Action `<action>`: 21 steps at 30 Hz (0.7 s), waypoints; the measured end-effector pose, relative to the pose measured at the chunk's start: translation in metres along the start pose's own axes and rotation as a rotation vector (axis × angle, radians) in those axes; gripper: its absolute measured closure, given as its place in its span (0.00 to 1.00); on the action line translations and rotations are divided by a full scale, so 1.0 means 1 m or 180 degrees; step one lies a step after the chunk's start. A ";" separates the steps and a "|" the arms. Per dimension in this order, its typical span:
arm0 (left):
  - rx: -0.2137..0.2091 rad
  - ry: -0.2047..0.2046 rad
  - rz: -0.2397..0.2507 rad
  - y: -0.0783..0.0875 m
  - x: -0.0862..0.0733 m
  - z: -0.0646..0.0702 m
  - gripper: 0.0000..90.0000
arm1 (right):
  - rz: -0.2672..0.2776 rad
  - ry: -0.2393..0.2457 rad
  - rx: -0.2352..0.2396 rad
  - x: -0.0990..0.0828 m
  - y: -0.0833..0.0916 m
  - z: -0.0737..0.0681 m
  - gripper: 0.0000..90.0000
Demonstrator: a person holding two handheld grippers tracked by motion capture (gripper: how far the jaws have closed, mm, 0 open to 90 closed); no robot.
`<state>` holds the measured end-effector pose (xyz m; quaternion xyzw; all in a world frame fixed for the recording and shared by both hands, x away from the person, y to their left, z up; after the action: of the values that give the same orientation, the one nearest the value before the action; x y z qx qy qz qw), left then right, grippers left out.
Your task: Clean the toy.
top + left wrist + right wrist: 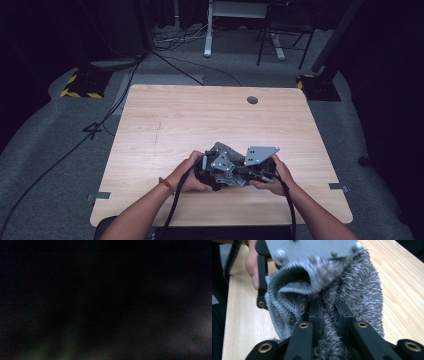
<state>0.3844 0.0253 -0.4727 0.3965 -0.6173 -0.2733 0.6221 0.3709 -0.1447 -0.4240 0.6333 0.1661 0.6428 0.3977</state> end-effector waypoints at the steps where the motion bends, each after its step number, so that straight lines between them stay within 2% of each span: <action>1: 0.0007 0.0011 -0.0003 0.000 0.000 0.000 0.38 | 0.0001 -0.0026 -0.0001 -0.002 0.001 0.002 0.87; 6: 0.0009 -0.0008 -0.0018 0.003 -0.002 -0.002 0.38 | -0.0046 -0.0084 -0.0081 -0.010 0.005 0.009 0.87; 9: 0.0022 -0.0017 0.0003 0.006 -0.003 -0.002 0.38 | -0.0050 -0.0137 -0.0078 -0.016 0.008 0.012 0.87; 15: 0.0021 -0.0012 0.0078 0.012 -0.002 -0.003 0.38 | -0.0044 -0.0149 -0.0059 -0.024 0.015 0.008 0.87; 21: 0.0042 -0.0004 0.0035 0.008 -0.001 -0.002 0.38 | 0.0103 -0.0055 0.0015 -0.010 0.014 -0.001 0.87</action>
<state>0.3850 0.0303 -0.4661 0.3969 -0.6217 -0.2661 0.6206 0.3646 -0.1604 -0.4202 0.6424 0.1539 0.6432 0.3872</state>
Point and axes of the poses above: each handheld gripper's, and its own axes: y roughly backward along the jaws, x roughly out of its top, z roughly to its right, the point moved 2 cm from there along -y, roughly forward along the jaws, and after that the axes turned 8 degrees about -z, right-handed, at the moved point
